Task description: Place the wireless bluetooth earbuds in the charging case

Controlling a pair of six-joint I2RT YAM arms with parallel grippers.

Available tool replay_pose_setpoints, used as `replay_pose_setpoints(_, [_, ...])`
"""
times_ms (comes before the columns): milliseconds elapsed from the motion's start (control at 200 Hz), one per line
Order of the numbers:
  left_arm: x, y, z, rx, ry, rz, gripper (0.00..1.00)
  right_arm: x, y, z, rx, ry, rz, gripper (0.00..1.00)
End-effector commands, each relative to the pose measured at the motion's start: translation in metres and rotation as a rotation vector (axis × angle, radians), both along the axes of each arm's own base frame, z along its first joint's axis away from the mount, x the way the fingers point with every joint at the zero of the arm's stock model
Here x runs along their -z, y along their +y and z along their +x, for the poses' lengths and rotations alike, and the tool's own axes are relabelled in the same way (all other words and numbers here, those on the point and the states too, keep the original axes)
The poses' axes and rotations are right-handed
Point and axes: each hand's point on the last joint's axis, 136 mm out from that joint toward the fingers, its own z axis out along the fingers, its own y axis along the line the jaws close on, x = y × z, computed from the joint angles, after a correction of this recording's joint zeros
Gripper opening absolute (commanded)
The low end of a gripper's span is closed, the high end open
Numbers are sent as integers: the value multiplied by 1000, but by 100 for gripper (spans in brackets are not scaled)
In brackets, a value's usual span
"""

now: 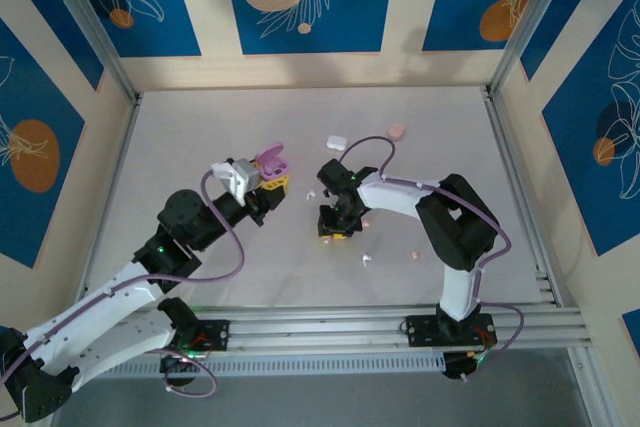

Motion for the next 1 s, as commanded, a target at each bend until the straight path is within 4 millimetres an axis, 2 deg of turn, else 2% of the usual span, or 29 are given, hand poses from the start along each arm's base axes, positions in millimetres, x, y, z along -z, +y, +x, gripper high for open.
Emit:
replay_pose_setpoints(0, [-20, -3, -7, 33, -31, -55, 32, 7, 2, -9, -3, 35, -2, 31])
replay_pose_setpoints(240, [-19, -2, -6, 28, -27, -53, 32, 7, -1, -8, -29, 1, -71, 24])
replay_pose_setpoints(460, [-5, -6, -2, 24, -5, -25, 32, -22, -6, -1, -19, -87, -56, 21])
replay_pose_setpoints(720, [28, -17, 9, 23, 47, 40, 32, -86, -32, 7, 24, -233, -8, 20])
replay_pose_setpoints(850, [45, -27, 11, 53, 64, 68, 32, -138, -49, 10, 48, -353, 34, 20])
replay_pose_setpoints(995, [56, -40, 9, 115, 59, 71, 32, -202, -56, 9, 32, -508, 124, 21])
